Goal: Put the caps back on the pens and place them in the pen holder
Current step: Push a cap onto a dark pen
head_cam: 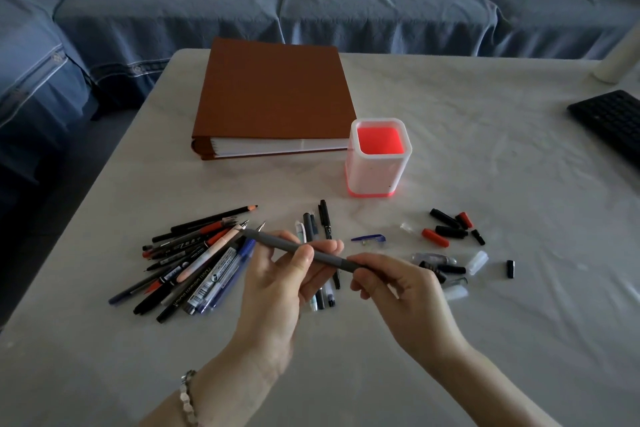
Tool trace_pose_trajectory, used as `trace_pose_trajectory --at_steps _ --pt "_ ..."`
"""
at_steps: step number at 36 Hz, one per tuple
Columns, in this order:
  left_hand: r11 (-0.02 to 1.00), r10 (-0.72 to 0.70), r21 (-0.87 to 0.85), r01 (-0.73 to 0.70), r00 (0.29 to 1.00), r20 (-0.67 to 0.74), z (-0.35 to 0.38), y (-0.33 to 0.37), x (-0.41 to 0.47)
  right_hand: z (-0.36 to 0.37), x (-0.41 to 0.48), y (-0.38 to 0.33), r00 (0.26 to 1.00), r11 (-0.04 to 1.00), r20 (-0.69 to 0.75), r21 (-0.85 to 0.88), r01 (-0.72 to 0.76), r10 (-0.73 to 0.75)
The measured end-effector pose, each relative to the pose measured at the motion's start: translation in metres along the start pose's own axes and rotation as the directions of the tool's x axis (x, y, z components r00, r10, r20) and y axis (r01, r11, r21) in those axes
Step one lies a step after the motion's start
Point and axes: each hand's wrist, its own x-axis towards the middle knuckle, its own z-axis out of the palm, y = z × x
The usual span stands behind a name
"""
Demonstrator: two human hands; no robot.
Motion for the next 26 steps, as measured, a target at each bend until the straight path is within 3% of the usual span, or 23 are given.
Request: trace_pose_trajectory --at_steps 3,5,9,13,16,19,26 --pt "0.992 -0.02 0.122 0.017 1.0 0.023 -0.006 -0.001 0.008 -0.007 0.005 0.008 0.971 0.981 0.223 -0.188 -0.046 0.088" --pt "0.972 -0.007 0.234 -0.003 0.999 0.04 -0.008 -0.002 0.011 -0.014 0.009 0.017 0.951 0.95 0.272 -0.308 -0.058 0.146" --pt "0.869 0.106 0.481 -0.114 0.993 0.044 -0.019 0.001 0.016 -0.045 0.014 0.038 0.956 0.852 0.147 -0.503 -0.149 0.254" --pt "0.628 0.224 0.735 -0.256 0.964 0.144 -0.039 0.005 0.023 -0.071 0.013 0.056 0.928 0.719 0.057 -0.649 -0.247 0.369" --pt "0.57 0.195 0.782 -0.251 0.966 0.168 -0.045 0.008 0.023 -0.075 0.014 0.06 0.932 0.724 0.029 -0.639 -0.26 0.361" --pt "0.556 0.171 0.797 -0.234 0.971 0.166 -0.045 0.009 0.02 -0.067 0.02 0.061 0.956 0.731 0.067 -0.66 -0.174 0.287" --pt "0.541 0.067 0.815 -0.206 0.977 0.203 -0.041 0.008 0.009 -0.039 0.039 0.071 0.964 0.614 0.181 -0.789 0.025 0.194"
